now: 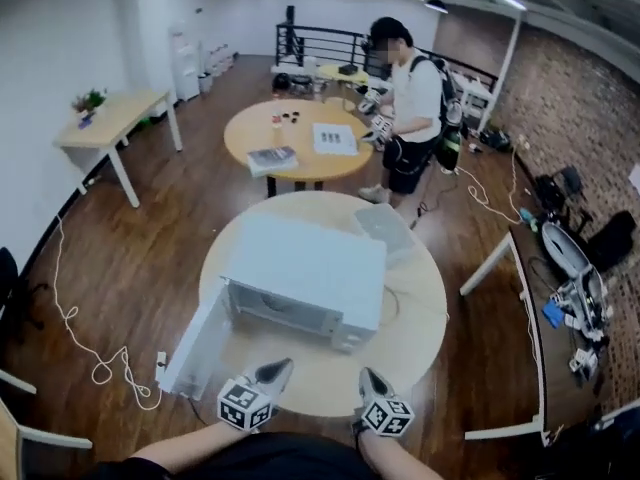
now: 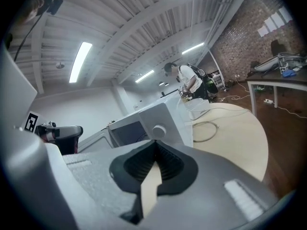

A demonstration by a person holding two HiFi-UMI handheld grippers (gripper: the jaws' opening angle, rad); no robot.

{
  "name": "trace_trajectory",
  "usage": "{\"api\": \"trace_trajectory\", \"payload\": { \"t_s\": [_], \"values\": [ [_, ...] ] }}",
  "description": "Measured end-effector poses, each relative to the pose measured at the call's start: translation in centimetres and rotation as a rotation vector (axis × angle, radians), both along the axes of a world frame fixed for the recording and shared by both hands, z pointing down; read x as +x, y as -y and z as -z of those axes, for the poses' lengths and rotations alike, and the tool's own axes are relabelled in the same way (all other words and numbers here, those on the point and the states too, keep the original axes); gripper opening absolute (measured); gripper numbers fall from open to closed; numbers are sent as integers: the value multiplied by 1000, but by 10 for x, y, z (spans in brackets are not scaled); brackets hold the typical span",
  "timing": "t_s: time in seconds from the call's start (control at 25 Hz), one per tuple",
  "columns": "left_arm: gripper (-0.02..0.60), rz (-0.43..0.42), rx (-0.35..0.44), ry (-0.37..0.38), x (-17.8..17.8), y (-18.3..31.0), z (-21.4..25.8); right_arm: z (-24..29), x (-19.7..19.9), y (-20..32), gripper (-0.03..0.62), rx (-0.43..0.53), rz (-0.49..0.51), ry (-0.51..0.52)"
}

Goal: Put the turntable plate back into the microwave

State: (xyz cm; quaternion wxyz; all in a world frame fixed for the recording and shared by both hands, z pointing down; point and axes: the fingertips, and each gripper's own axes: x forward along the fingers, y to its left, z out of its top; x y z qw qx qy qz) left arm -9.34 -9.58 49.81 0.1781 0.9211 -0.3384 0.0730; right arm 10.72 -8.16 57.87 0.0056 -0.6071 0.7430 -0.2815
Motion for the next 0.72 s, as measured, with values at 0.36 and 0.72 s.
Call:
{"api": "trace_trajectory", "payload": {
  "t_s": [0.36, 0.72],
  "values": [
    [6, 31, -32, 4, -11, -25, -13, -3, -28, -16, 2, -9, 79, -1],
    [6, 94, 9, -19, -18, -12, 12, 11, -28, 2, 2, 28, 121, -10]
  ]
}}
